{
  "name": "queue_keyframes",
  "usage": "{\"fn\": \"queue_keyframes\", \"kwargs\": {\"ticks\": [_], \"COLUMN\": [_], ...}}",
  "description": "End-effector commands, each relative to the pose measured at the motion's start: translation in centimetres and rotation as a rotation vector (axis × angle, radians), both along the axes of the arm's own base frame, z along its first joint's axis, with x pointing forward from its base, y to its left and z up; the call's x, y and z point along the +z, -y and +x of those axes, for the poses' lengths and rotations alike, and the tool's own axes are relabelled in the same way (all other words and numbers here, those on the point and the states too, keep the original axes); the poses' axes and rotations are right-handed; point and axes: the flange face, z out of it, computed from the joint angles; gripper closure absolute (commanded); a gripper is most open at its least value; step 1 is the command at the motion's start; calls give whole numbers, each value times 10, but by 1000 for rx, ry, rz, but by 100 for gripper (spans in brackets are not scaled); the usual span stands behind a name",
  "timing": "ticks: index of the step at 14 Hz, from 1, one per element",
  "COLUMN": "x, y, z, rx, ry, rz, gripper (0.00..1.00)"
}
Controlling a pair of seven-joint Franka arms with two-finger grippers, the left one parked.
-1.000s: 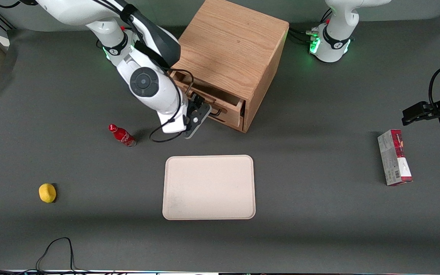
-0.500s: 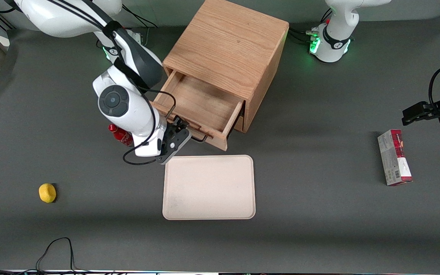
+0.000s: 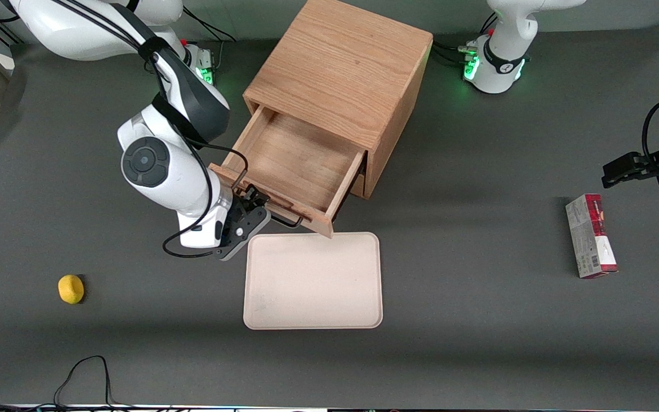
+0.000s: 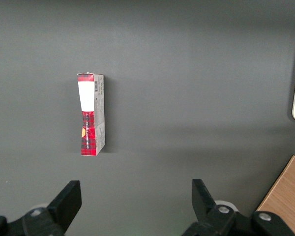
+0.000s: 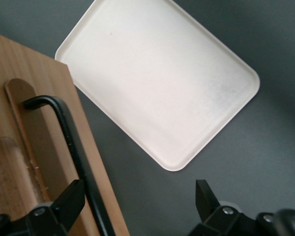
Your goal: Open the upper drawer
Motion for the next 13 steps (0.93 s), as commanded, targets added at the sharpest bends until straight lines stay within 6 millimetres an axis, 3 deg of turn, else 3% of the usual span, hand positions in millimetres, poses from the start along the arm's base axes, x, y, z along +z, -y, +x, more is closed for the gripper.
{"fn": "queue_keyframes", "kwargs": {"ticks": [1, 5, 7, 8, 9, 11, 13], "x": [-1, 14, 37, 56, 76, 100, 105], "y": [11, 19, 53, 65, 87, 168, 225], "z": [22, 39, 61, 62, 54, 52, 39], "rx": [62, 64, 20, -19, -75, -257, -361], "ry": [51, 110, 172, 176, 123, 32, -22], "rz": [-55, -63, -87, -76, -84, -74, -114], "gripper": [0, 0, 0, 0, 0, 0, 0]}}
